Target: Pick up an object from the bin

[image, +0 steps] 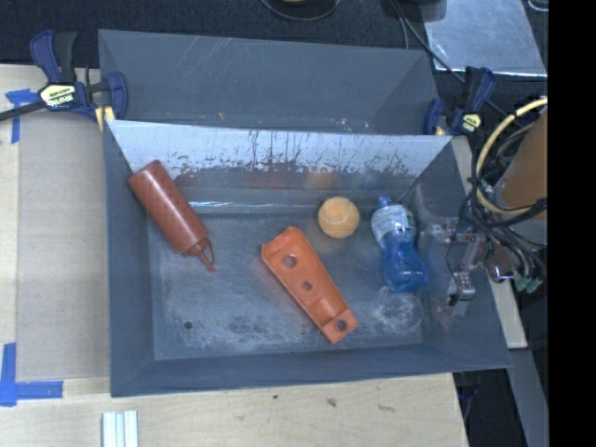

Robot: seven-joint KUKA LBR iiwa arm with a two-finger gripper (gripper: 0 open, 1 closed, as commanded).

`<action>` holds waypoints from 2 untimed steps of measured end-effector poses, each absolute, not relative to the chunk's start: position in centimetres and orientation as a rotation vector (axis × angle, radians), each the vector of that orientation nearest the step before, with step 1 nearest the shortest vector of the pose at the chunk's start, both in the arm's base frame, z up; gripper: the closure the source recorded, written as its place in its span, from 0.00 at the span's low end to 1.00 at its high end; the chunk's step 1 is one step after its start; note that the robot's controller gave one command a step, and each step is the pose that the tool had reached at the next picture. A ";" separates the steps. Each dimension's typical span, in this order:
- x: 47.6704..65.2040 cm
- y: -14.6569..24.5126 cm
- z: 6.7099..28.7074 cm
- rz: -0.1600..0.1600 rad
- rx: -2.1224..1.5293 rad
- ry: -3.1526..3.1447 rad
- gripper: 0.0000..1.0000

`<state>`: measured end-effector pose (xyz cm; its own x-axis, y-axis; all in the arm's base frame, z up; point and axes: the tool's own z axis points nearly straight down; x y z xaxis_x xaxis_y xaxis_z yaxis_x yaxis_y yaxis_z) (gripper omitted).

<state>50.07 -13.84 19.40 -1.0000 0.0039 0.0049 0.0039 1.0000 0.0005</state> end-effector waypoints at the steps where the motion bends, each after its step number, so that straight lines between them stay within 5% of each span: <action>1: 50.2 -13.8 19.9 0.002 -0.001 -3.145 0.00; 2: 52.5 -10.5 12.4 0.000 -0.270 -3.131 0.00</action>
Offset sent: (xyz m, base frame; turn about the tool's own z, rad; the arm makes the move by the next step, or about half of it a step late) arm 0.0279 0.0406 -0.0866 0.2002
